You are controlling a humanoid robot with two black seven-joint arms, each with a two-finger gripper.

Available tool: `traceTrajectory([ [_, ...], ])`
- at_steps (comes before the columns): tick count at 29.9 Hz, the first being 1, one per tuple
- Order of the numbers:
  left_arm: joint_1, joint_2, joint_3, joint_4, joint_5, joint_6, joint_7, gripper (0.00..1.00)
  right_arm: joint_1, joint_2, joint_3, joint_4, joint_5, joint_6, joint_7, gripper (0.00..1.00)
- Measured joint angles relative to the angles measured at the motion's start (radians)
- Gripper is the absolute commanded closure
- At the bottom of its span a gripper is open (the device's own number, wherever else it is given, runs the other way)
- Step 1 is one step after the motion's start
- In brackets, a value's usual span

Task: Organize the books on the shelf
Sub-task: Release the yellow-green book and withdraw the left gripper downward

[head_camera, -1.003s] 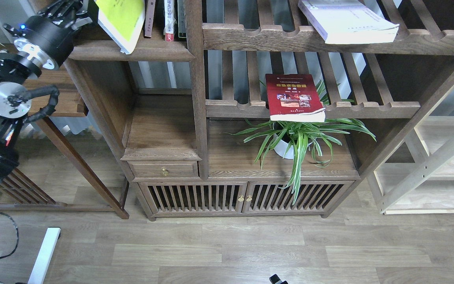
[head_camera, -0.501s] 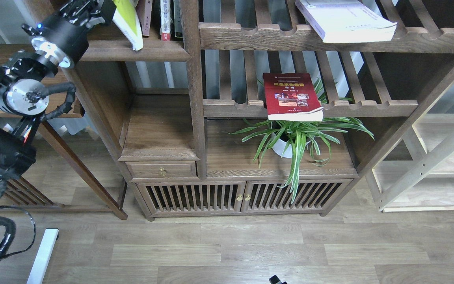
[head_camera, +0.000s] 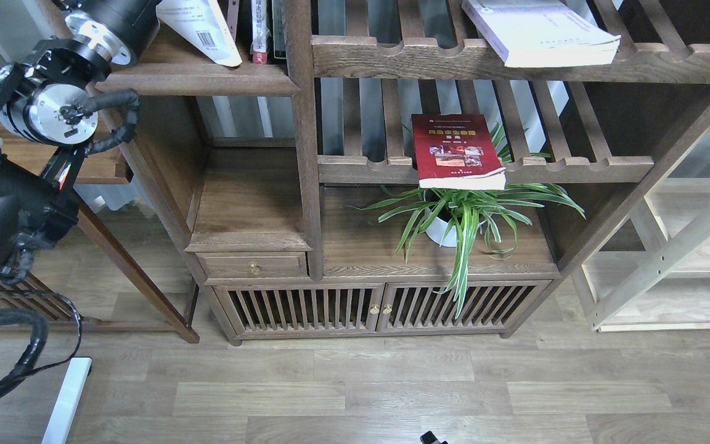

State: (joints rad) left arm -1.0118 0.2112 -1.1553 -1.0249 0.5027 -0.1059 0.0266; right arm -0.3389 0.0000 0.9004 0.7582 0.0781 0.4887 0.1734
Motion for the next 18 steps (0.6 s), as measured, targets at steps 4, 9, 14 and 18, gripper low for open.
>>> traceTrajectory([
  [4, -0.001, 0.006, -0.020, -0.020, -0.005, -0.001, -0.002, 0.55, 0.000, 0.000, 0.000, -0.001, 0.000, 0.000, 0.000, 0.01],
  [9, 0.020, 0.023, -0.032, -0.073, -0.006, -0.004, 0.004, 0.55, 0.005, 0.000, 0.001, -0.002, -0.001, 0.000, 0.000, 0.01],
  [14, 0.049, 0.036, -0.038, -0.119, -0.006, -0.004, 0.008, 0.55, 0.011, 0.000, 0.002, -0.003, -0.001, 0.000, 0.000, 0.01],
  [18, 0.087, 0.058, -0.041, -0.166, -0.006, -0.005, 0.009, 0.56, 0.012, 0.000, 0.003, -0.006, -0.001, 0.000, 0.000, 0.01],
])
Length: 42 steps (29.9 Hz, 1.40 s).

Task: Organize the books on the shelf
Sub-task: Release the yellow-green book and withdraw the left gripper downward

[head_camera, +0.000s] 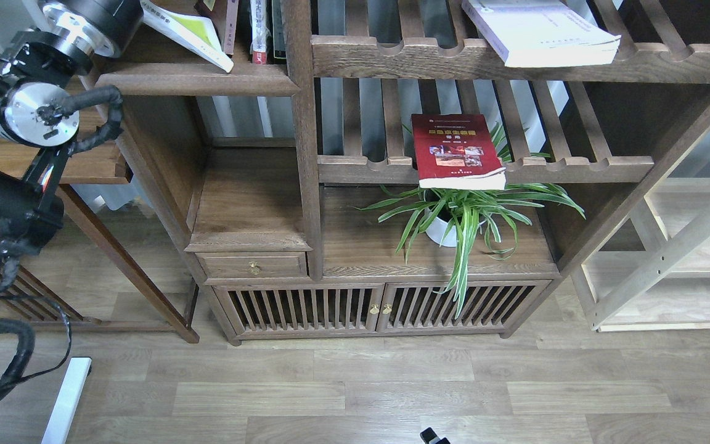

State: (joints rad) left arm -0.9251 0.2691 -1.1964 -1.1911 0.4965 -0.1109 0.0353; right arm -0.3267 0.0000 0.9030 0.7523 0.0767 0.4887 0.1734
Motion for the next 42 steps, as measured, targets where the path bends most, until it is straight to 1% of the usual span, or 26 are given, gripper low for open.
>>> traceTrajectory([
  [5, 0.057, 0.015, -0.025, -0.074, -0.001, 0.000, 0.004, 0.56, 0.001, 0.000, 0.000, -0.003, 0.000, 0.000, 0.000, 0.01],
  [10, 0.095, 0.028, -0.050, -0.116, -0.001, 0.001, 0.006, 0.56, 0.003, 0.000, -0.001, -0.004, 0.000, 0.000, -0.001, 0.01],
  [15, 0.164, 0.043, -0.071, -0.182, -0.001, -0.002, 0.006, 0.54, 0.005, 0.000, -0.002, -0.004, 0.000, 0.000, -0.001, 0.01],
  [16, 0.180, 0.045, -0.075, -0.193, -0.001, -0.004, 0.006, 0.52, 0.004, 0.000, -0.003, -0.004, 0.001, 0.000, -0.001, 0.01],
  [18, 0.216, 0.046, -0.085, -0.221, -0.001, -0.008, 0.006, 0.45, 0.004, 0.000, -0.004, -0.003, 0.002, 0.000, -0.001, 0.01],
  [22, 0.273, 0.047, -0.109, -0.265, -0.003, -0.010, -0.002, 0.28, 0.005, 0.000, -0.004, -0.001, 0.006, 0.000, -0.001, 0.01],
  [25, 0.319, 0.047, -0.129, -0.305, -0.006, -0.010, -0.009, 0.18, 0.004, 0.000, -0.006, 0.005, 0.006, 0.000, -0.001, 0.01],
  [30, 0.360, 0.038, -0.180, -0.338, -0.008, -0.011, -0.016, 0.03, 0.004, 0.000, -0.002, 0.007, 0.012, 0.000, -0.002, 0.01],
  [31, 0.364, 0.036, -0.191, -0.339, -0.009, -0.013, -0.018, 0.03, 0.004, 0.000, -0.001, 0.007, 0.015, 0.000, -0.002, 0.01],
  [33, 0.371, 0.032, -0.208, -0.339, -0.012, -0.026, -0.035, 0.03, 0.017, 0.000, 0.004, 0.007, 0.019, 0.000, 0.000, 0.01],
  [35, 0.375, 0.030, -0.219, -0.339, -0.022, -0.062, -0.069, 0.03, 0.040, 0.000, 0.008, 0.005, 0.021, 0.000, 0.001, 0.01],
  [37, 0.385, 0.029, -0.225, -0.332, -0.050, -0.124, -0.115, 0.03, 0.057, 0.000, 0.009, 0.002, 0.021, 0.000, 0.001, 0.01],
  [39, 0.395, 0.029, -0.227, -0.323, -0.078, -0.193, -0.151, 0.03, 0.062, 0.000, 0.004, 0.002, 0.020, 0.000, 0.000, 0.01],
  [42, 0.420, 0.027, -0.230, -0.316, -0.124, -0.270, -0.191, 0.03, 0.063, 0.000, -0.009, 0.019, 0.020, 0.000, -0.002, 0.01],
])
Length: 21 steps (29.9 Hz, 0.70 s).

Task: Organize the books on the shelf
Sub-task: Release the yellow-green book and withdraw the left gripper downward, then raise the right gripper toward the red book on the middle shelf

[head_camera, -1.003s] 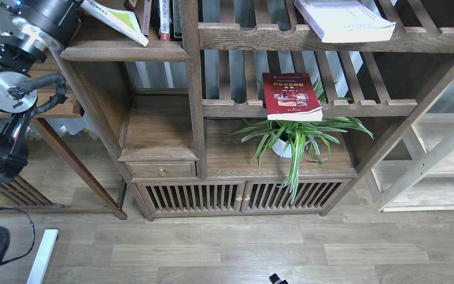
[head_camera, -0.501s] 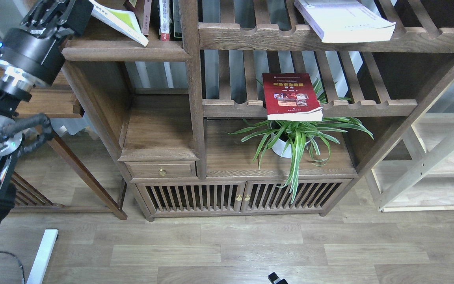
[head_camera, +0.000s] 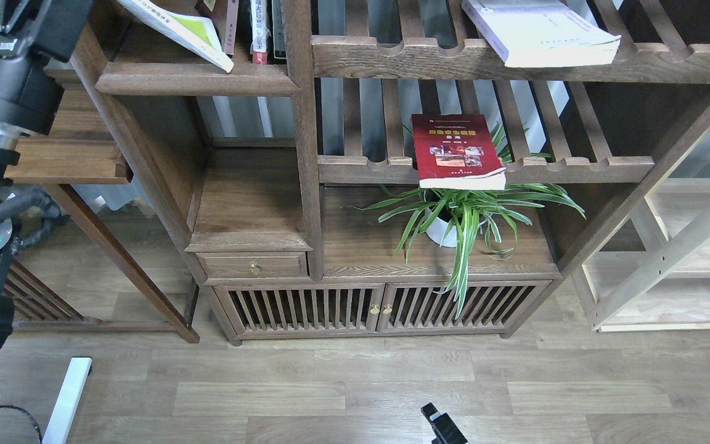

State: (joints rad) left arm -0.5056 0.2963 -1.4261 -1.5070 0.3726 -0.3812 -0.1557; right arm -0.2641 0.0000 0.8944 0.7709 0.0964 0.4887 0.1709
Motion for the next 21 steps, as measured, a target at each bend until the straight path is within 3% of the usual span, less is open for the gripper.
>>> traceTrajectory([
  [6, 0.086, -0.024, 0.006, -0.008, -0.102, -0.078, -0.052, 0.02, 0.001, 0.000, -0.034, 0.025, 0.000, 0.000, -0.007, 0.01],
  [21, 0.243, -0.092, 0.006, 0.005, -0.164, -0.107, -0.023, 0.01, 0.034, -0.025, 0.005, 0.078, 0.004, 0.000, -0.013, 0.01],
])
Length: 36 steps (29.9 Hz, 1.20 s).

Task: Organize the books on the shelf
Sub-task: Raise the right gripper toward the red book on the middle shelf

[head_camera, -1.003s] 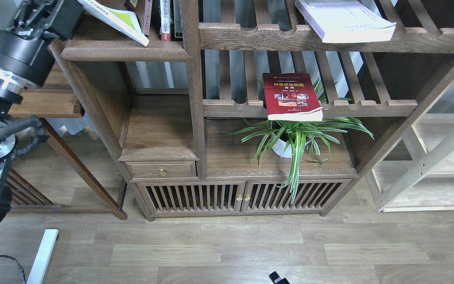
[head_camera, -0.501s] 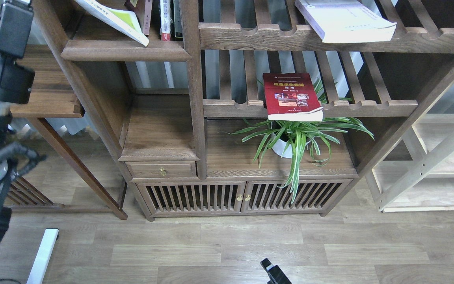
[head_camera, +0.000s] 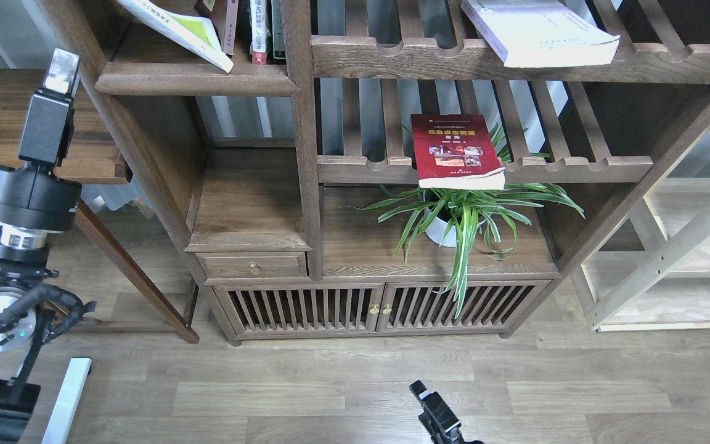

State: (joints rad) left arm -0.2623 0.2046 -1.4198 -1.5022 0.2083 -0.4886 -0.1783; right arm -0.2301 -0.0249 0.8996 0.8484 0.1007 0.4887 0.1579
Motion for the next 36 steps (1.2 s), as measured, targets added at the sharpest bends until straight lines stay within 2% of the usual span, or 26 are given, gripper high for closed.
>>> traceTrajectory([
  [12, 0.043, -0.074, 0.019, 0.011, -0.060, 0.000, -0.015, 0.02, -0.014, -0.204, -0.045, 0.007, -0.002, 0.000, -0.005, 0.01],
  [18, 0.046, -0.083, 0.036, 0.027, -0.057, 0.000, -0.001, 0.01, 0.089, -0.264, -0.052, 0.040, -0.029, 0.000, -0.005, 0.01],
  [21, 0.061, -0.082, 0.046, 0.030, -0.057, 0.000, 0.003, 0.01, 0.140, -0.231, -0.046, 0.077, -0.008, 0.000, -0.003, 0.01],
  [29, 0.087, -0.099, 0.094, 0.051, -0.059, 0.000, 0.002, 0.01, 0.185, 0.005, 0.081, 0.233, 0.043, -0.021, -0.002, 0.01],
  [36, 0.114, -0.129, 0.099, 0.054, -0.064, 0.000, -0.001, 0.01, 0.207, 0.025, 0.111, 0.248, 0.044, -0.039, 0.001, 0.01],
])
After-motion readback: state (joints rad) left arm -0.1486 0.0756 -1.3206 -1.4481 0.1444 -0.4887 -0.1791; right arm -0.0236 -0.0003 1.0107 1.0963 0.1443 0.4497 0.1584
